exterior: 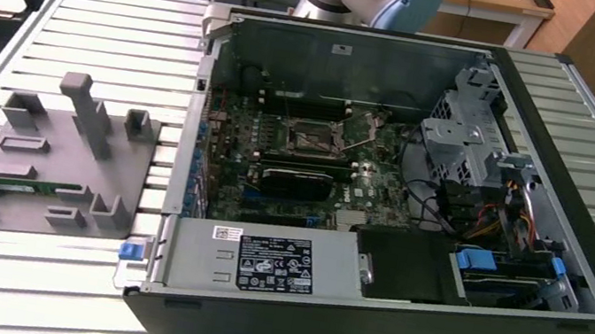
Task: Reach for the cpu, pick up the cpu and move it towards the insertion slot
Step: 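Pick up the cpu and move it towards the insertion slot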
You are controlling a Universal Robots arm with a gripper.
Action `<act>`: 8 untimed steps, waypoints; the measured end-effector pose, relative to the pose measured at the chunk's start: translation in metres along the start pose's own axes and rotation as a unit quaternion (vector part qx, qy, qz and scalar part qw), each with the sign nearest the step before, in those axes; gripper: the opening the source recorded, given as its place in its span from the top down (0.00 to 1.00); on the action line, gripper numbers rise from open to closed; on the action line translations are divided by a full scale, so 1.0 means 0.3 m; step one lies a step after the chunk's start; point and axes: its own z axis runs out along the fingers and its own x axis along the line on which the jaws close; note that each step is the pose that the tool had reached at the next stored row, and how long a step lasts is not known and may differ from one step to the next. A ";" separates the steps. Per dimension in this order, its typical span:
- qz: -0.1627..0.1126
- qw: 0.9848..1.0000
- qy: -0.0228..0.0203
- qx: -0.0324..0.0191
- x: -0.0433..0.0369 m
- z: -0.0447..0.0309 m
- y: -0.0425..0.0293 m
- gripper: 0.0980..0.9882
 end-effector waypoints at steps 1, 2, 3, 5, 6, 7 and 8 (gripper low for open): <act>0.000 1.000 0.000 0.000 -0.007 0.000 0.000 0.50; 0.000 1.000 0.000 0.000 -0.014 0.000 0.000 0.50; 0.000 1.000 0.000 0.000 -0.020 0.000 0.000 0.50; 0.000 1.000 0.000 0.000 -0.031 0.000 0.000 0.50; 0.000 1.000 0.000 0.000 -0.036 0.000 0.000 0.50; 0.000 1.000 0.000 0.000 -0.041 0.000 0.000 0.50; 0.000 1.000 0.000 0.000 -0.046 0.000 0.000 0.50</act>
